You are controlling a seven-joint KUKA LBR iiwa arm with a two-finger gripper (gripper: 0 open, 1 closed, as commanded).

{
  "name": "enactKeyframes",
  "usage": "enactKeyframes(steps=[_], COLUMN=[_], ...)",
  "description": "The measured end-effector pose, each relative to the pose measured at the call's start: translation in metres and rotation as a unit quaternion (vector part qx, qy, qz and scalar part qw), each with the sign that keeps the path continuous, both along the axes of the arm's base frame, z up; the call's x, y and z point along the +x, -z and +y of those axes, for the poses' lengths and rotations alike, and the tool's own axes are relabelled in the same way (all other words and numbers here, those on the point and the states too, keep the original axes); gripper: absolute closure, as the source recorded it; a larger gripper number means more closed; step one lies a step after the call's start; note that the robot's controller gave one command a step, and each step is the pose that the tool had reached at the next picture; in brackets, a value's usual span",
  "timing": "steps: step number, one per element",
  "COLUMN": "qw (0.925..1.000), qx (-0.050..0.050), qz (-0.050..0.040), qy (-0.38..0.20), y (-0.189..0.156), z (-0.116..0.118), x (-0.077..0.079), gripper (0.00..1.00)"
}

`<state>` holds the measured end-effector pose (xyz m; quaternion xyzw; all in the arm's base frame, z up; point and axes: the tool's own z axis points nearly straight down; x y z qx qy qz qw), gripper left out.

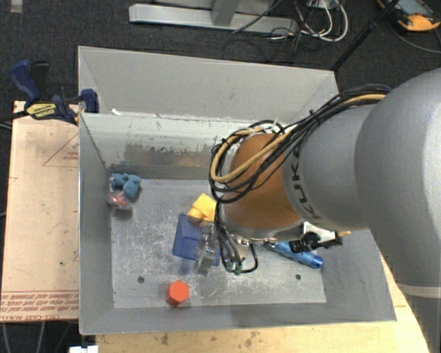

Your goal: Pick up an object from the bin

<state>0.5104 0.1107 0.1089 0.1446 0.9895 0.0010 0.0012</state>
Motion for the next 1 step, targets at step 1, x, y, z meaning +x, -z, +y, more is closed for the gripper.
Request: enactKeyframes(steps=[1], qw=[1.0], qx=[0.0], qz=[-0.0023], qy=[-0.001], y=[-0.069], z=[0.0005], x=[0.0015], gripper=[1.0])
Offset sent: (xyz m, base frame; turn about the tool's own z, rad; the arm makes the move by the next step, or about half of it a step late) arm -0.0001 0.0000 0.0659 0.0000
